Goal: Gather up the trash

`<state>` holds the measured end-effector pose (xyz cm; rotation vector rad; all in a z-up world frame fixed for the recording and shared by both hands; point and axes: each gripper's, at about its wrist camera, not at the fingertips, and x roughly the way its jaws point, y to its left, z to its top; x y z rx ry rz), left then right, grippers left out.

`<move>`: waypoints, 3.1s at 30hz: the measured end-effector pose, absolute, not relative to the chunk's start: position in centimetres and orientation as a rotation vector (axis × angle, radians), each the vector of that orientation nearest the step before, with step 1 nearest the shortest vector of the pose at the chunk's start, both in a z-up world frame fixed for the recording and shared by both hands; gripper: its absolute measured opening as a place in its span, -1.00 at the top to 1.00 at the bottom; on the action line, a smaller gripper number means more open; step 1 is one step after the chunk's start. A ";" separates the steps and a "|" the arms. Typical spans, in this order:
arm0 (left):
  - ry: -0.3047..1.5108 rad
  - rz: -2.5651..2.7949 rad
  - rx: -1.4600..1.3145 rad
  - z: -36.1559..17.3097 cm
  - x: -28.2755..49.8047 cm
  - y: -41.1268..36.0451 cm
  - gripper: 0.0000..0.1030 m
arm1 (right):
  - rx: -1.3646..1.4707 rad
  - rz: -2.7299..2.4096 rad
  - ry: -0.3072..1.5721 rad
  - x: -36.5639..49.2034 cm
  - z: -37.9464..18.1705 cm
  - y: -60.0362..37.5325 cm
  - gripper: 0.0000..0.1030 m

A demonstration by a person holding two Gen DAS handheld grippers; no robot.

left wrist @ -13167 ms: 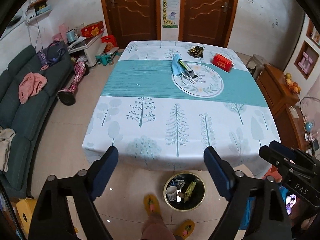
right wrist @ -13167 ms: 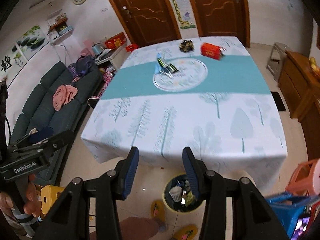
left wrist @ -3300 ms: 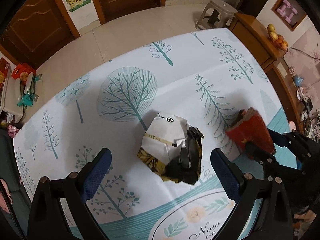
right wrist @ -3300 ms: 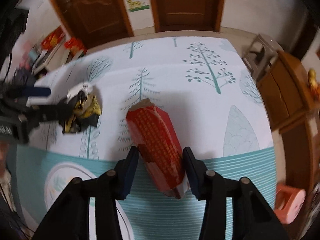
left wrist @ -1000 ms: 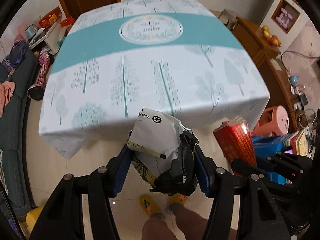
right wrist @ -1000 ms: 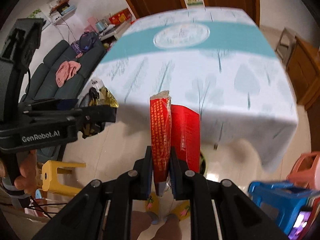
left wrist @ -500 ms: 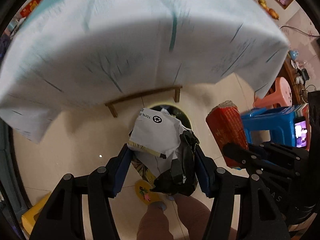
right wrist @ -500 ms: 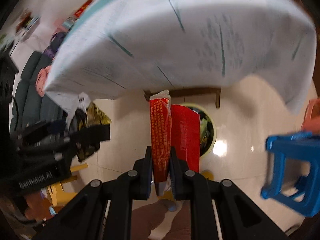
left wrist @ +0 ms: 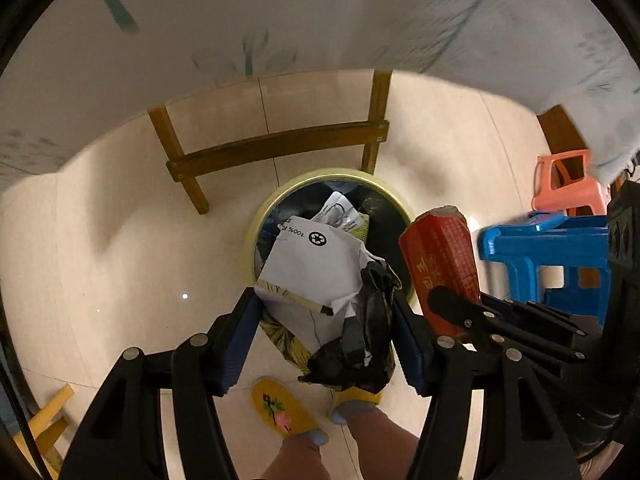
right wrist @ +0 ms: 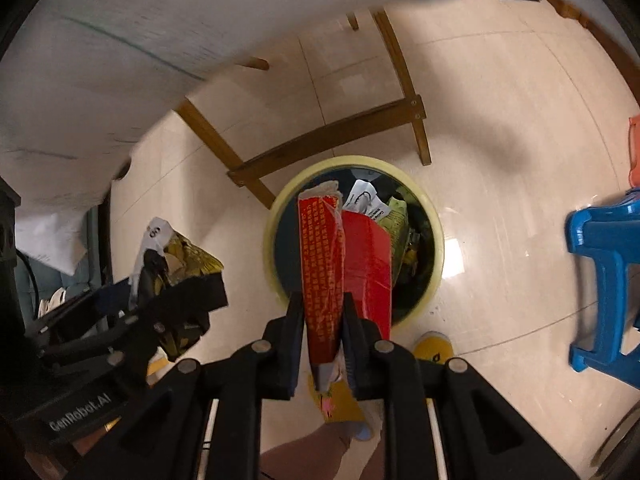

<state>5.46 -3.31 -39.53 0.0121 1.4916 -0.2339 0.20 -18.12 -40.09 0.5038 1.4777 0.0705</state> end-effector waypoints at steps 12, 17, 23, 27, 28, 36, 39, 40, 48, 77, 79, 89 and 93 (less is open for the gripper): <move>1.474 -0.167 0.003 -46.8 6.8 -1.5 -0.88 | 0.463 0.051 1.435 1.9 -47.2 -17.8 0.14; 1.475 -0.151 -0.002 -47.9 6.5 -1.0 -0.98 | 0.418 0.043 1.419 2.3 -48.0 -17.7 0.14; 1.445 -0.146 -0.007 -47.0 5.8 -0.8 -0.98 | 0.359 0.033 1.397 2.1 -47.0 -17.3 0.14; 1.422 -0.139 -0.015 -45.5 5.5 -0.7 -0.98 | 0.318 0.015 1.386 1.9 -45.8 -17.2 -0.08; 1.416 -0.137 -0.015 -45.2 5.4 -0.6 -0.98 | 0.308 0.008 1.380 1.8 -45.5 -17.2 -0.18; 1.379 -0.119 -0.019 -40.6 4.5 -0.2 -0.98 | 0.286 -0.002 1.355 1.3 -41.4 -17.1 -0.24; 1.366 -0.112 -0.030 -38.3 4.2 0.1 -0.98 | 0.280 -0.005 1.347 1.1 -39.3 -16.8 -0.27; 1.362 -0.109 -0.035 -37.3 4.1 0.3 -0.98 | 0.278 -0.008 1.346 1.0 -38.3 -16.8 -0.29; 1.343 -0.095 -0.025 -30.7 3.5 1.3 -0.98 | 0.248 -0.019 1.337 0.5 -32.4 -16.7 -0.36; 1.093 0.006 -0.033 -3.1 4.8 2.0 -0.98 | 0.144 0.098 1.142 2.1 -4.6 -15.9 -0.36; 1.076 0.021 -0.038 -2.1 4.8 2.1 -0.98 | 0.133 0.100 1.115 2.3 -3.2 -15.9 -0.36; 1.028 0.055 -0.035 -0.1 5.5 1.2 -0.98 | 0.112 0.111 1.055 3.4 -0.4 -15.7 -0.36; 1.011 0.067 -0.035 0.4 5.7 0.9 -0.98 | 0.095 0.100 1.024 3.7 0.3 -15.7 -0.36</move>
